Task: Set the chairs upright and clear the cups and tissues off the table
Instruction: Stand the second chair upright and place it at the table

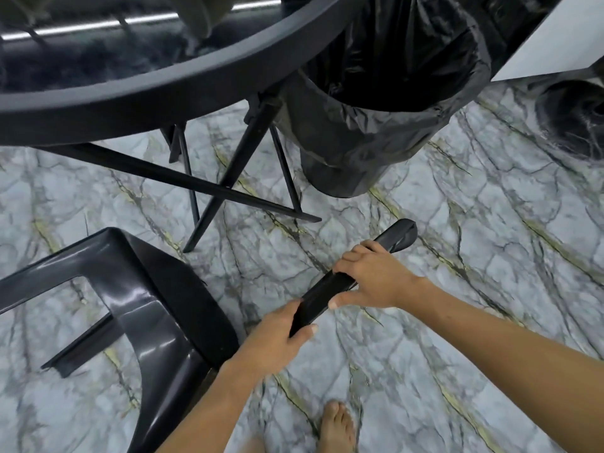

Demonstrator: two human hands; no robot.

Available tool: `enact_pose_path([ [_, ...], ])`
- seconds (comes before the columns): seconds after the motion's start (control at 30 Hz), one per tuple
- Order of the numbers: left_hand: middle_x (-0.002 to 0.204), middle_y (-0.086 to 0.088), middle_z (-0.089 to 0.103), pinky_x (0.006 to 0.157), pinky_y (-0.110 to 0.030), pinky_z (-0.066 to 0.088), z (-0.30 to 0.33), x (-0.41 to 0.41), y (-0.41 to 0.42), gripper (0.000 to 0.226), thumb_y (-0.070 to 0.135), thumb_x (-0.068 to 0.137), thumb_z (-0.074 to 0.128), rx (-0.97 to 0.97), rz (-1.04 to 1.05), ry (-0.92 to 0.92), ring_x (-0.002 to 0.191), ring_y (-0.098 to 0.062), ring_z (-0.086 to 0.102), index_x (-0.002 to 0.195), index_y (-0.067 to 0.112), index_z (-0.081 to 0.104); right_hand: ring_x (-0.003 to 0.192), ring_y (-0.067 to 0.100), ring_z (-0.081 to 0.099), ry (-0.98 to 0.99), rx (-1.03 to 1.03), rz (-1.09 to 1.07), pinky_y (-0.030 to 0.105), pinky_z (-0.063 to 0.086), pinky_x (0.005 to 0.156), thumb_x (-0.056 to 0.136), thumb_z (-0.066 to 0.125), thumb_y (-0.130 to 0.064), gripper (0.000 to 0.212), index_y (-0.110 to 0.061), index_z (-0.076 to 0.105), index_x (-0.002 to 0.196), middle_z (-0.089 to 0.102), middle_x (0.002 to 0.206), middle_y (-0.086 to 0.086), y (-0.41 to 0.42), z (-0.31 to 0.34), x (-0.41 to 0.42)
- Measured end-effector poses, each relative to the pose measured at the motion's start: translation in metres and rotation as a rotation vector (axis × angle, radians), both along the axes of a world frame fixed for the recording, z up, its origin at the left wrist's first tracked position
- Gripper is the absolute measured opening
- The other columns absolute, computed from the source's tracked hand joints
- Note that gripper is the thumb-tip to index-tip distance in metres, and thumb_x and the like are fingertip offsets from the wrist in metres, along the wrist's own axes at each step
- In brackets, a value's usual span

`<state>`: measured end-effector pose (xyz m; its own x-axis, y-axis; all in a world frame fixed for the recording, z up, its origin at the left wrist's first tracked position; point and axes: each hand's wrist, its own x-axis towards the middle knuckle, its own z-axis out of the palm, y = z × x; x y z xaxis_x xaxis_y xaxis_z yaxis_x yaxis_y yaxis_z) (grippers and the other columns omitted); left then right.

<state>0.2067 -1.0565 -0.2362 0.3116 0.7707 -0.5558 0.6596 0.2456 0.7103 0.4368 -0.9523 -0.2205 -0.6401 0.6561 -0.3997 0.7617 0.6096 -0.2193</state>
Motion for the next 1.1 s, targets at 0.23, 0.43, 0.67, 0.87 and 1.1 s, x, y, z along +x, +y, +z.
enact_pose_path([
  [0.23,0.102,0.011,0.070,0.084,-0.031,0.056,-0.001,0.014,-0.001,0.035,0.034,0.095,0.062,0.026,0.178,-0.099,0.093,-0.005,0.066,0.129,0.034,0.056,0.099,0.020,0.053,-0.013,-0.040,-0.025,0.037,0.026,0.103,0.062,0.021,-0.097,0.096,-0.023,0.062,0.109,0.061,0.100,-0.006,0.007,-0.002,0.000],
  [0.43,0.096,0.013,0.072,0.079,-0.023,0.053,0.011,0.019,-0.014,0.036,0.027,0.091,0.069,0.055,0.295,-0.154,0.092,-0.005,0.067,0.126,0.034,0.062,0.100,0.016,0.053,0.006,-0.058,0.000,0.037,0.027,0.102,0.065,0.019,-0.096,0.092,-0.029,0.061,0.113,0.062,0.101,-0.011,0.009,0.008,0.014],
  [0.67,0.112,0.014,0.074,0.096,-0.019,0.051,0.057,-0.005,-0.036,0.041,0.008,0.090,0.071,0.050,0.357,-0.225,0.110,-0.003,0.067,0.121,0.034,0.066,0.098,0.012,0.050,0.008,0.005,-0.129,0.037,0.032,0.101,0.062,0.027,-0.101,0.086,-0.033,0.062,0.101,0.060,0.095,-0.015,0.024,0.053,0.057],
  [0.87,0.109,0.020,0.075,0.096,-0.019,0.052,0.101,-0.029,-0.047,0.038,0.039,0.083,0.078,0.040,0.308,-0.130,0.107,0.003,0.067,0.120,0.040,0.067,0.093,0.013,0.048,0.060,-0.036,-0.130,0.035,0.043,0.078,0.067,0.031,-0.097,0.083,-0.025,0.060,0.094,0.058,0.090,-0.008,0.002,0.109,0.045],
  [1.1,0.112,0.018,0.074,0.099,-0.031,0.053,0.196,-0.023,-0.023,0.030,0.040,0.091,0.069,0.125,0.174,-0.152,0.105,0.002,0.066,0.118,0.051,0.061,0.091,0.018,0.047,0.022,0.013,-0.072,0.036,0.032,0.072,0.072,0.042,-0.090,0.073,-0.020,0.057,0.087,0.055,0.086,-0.004,-0.005,0.216,-0.006],
])
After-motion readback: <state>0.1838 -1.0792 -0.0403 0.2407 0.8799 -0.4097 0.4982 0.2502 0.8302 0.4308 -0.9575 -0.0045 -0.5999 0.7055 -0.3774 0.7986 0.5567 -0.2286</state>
